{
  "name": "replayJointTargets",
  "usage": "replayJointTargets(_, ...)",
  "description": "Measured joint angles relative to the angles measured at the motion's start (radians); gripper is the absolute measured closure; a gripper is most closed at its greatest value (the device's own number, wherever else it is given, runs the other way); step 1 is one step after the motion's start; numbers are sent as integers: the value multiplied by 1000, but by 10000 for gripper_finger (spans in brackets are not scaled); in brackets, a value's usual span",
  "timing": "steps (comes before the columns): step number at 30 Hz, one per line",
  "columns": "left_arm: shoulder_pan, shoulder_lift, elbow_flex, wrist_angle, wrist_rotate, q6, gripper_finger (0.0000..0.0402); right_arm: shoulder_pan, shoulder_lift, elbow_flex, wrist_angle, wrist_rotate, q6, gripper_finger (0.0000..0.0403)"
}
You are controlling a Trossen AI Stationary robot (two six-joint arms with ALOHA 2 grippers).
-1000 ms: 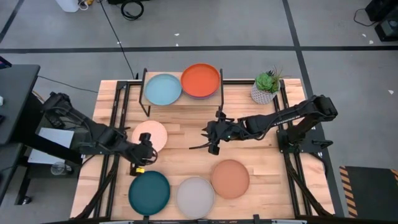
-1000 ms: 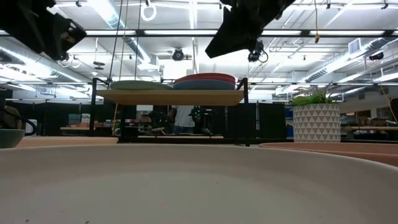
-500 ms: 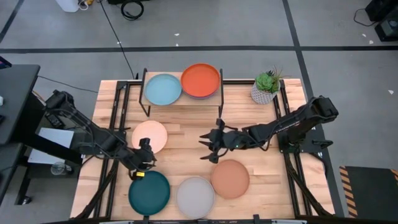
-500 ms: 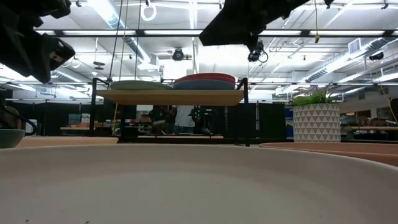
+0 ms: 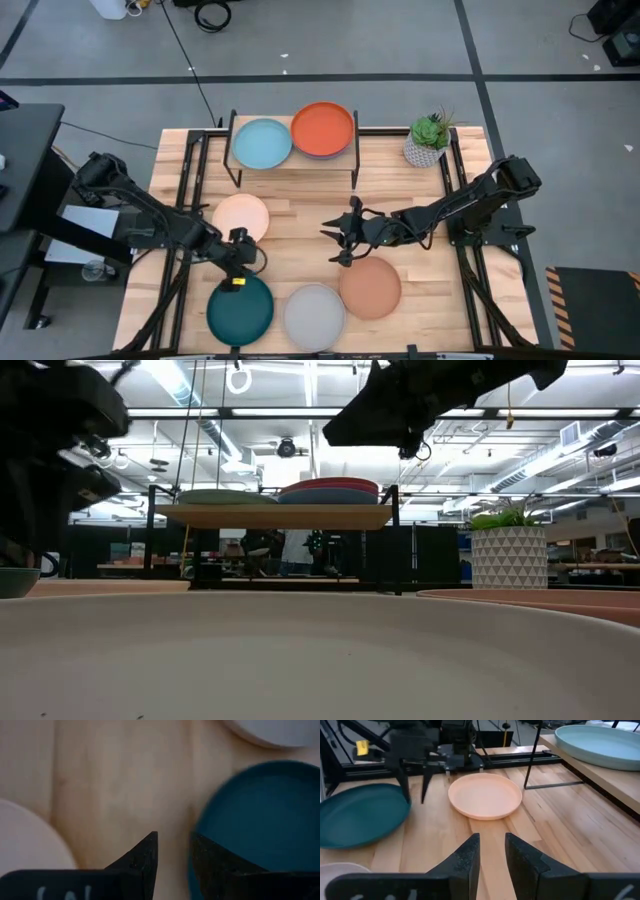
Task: Place and stack plates onto a shelf
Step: Stack the light orange plate on top of the light blue plate on the shelf
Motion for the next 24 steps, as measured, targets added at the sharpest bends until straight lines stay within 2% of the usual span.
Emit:
replayJointTargets(6,74,55,2,-6,-17,21,283,0,31,1,46,2,-16,305)
replayJointTargets(8,91,78,18,-57,-28,26,283,0,32,1,43,2,-30,305)
replayJointTargets(13,100,145,135,-261,-170,27,283,0,32,1,54,-2,-42,305)
replayJointTargets(15,109,159,159,-311,-192,27,283,2,32,1,60,-1,-43,305)
replayJointTargets(19,165,191,162,-325,-118,27,283,5,32,1,62,3,-60,305)
replayJointTargets(24,239,240,150,-320,-97,80,283,5,32,1,68,3,-70,305)
